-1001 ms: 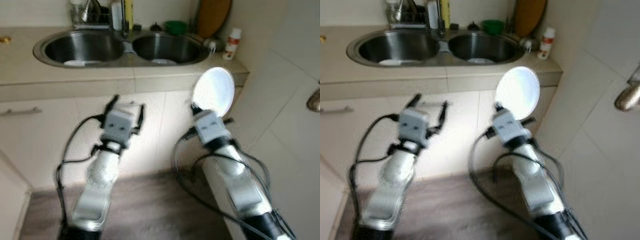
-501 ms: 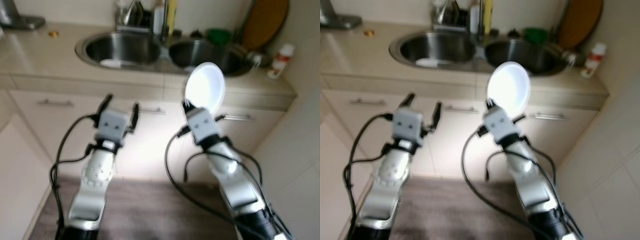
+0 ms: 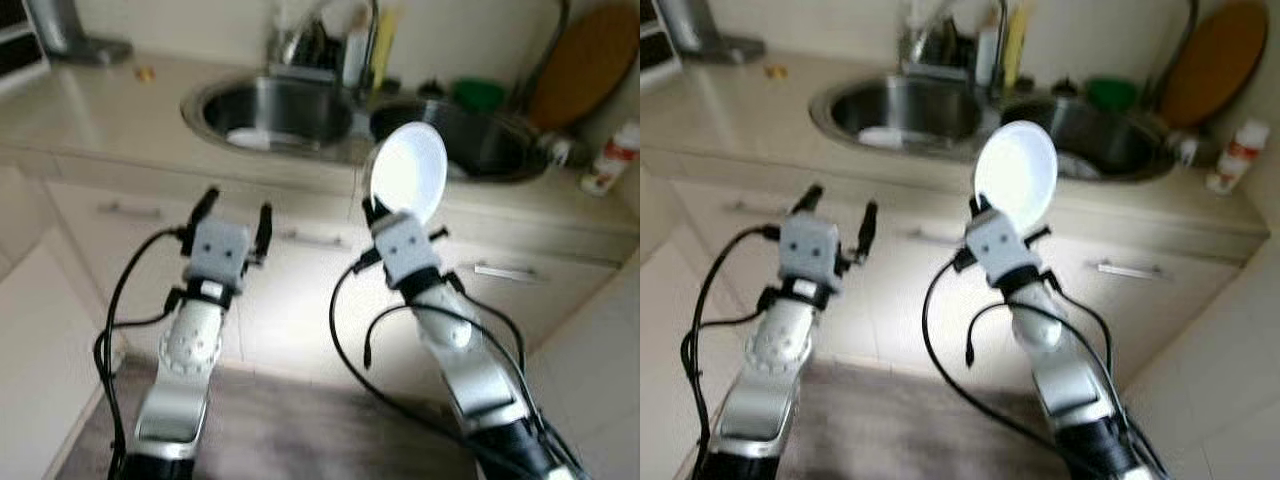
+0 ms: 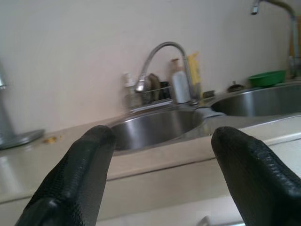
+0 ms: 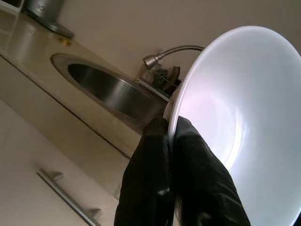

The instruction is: Kitchen organization

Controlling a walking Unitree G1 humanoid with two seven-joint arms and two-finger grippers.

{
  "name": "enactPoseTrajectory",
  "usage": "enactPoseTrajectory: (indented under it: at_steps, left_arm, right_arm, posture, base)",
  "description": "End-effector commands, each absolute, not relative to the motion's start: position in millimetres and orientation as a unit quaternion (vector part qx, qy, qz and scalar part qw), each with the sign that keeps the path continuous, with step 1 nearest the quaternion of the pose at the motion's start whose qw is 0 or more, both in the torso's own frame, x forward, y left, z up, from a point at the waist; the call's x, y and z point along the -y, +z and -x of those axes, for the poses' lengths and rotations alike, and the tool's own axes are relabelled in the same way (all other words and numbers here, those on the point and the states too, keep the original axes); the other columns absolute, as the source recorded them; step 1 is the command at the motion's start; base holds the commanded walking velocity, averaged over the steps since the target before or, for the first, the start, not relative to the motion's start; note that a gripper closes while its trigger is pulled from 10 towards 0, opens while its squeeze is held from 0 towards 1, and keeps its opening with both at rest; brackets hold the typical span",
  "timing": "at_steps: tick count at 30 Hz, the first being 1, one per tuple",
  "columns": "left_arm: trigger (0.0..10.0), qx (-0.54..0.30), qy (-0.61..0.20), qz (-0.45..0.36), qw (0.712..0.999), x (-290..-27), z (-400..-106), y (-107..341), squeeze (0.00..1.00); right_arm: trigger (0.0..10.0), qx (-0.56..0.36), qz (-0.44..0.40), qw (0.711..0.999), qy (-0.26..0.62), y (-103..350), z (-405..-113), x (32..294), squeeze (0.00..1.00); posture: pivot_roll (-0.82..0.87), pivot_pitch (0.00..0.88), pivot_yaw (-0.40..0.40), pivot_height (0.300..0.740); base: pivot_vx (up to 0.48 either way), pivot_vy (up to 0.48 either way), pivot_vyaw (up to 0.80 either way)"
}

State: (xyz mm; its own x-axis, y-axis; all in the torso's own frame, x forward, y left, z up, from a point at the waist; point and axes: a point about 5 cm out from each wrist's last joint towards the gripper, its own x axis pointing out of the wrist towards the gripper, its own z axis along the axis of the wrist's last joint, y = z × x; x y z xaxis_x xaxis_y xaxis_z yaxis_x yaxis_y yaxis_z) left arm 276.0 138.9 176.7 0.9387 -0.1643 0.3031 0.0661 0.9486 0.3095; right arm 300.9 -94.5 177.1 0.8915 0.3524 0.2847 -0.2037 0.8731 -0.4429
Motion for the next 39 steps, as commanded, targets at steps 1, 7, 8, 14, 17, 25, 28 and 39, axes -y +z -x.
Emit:
enactPoseTrajectory:
  at_steps: [1,7,8,14,17,25,28,39]
  left_arm:
    - [10.0,0.167,-0.078,-0.139,0.973,-128.5,-276.1,177.6,0.0]
    - [10.0,0.167,-0.079,-0.14,0.973,-128.5,-276.1,177.4,0.0]
    - [10.0,0.167,-0.079,-0.14,0.973,-128.4,-276.1,177.2,0.0]
    - [10.0,0.167,-0.079,-0.14,0.973,-127.9,-275.9,177.0,0.0]
    - [10.0,0.166,-0.08,-0.14,0.973,-127.6,-275.7,176.6,0.0]
    - [10.0,0.166,-0.08,-0.141,0.973,-127.4,-275.0,175.9,0.0]
    - [10.0,0.166,-0.08,-0.141,0.973,-127.4,-274.8,175.7,0.0]
    - [10.0,0.165,-0.082,-0.141,0.973,-126.9,-275.5,176.1,0.0]
  right_arm:
    - [0.0,0.179,0.206,0.954,0.124,178.5,-303.0,106.8,0.0]
    - [0.0,0.18,0.205,0.954,0.121,178.9,-303.7,107.2,0.0]
    - [0.0,0.18,0.205,0.955,0.121,178.7,-303.7,107.1,0.0]
    - [0.0,0.181,0.204,0.955,0.121,178.6,-303.8,107.0,0.0]
    - [0.0,0.181,0.204,0.954,0.121,178.5,-303.8,106.8,0.0]
    - [0.0,0.181,0.2,0.955,0.121,178.0,-303.7,105.9,0.0]
    - [0.0,0.181,0.2,0.955,0.12,178.2,-304.1,106.0,0.0]
    - [0.0,0.179,0.196,0.958,0.11,179.5,-306.2,109.7,0.0]
  posture:
    - [0.12,0.0,-0.084,0.74]
    - [0.12,0.0,-0.085,0.74]
    - [0.12,0.0,-0.085,0.74]
    - [0.12,0.0,-0.084,0.74]
    - [0.12,0.0,-0.084,0.74]
    - [0.13,0.0,-0.086,0.74]
    - [0.13,0.0,-0.086,0.74]
    - [0.13,0.0,-0.086,0.74]
  base:
    - [0.394,0.0,0.0]
    - [0.374,0.0,0.0]
    - [0.39,0.0,0.0]
    - [0.394,0.0,0.0]
    - [0.277,0.0,0.0]
    - [0.352,0.0,0.0]
    - [0.356,0.0,0.0]
    - [0.181,0.0,0.0]
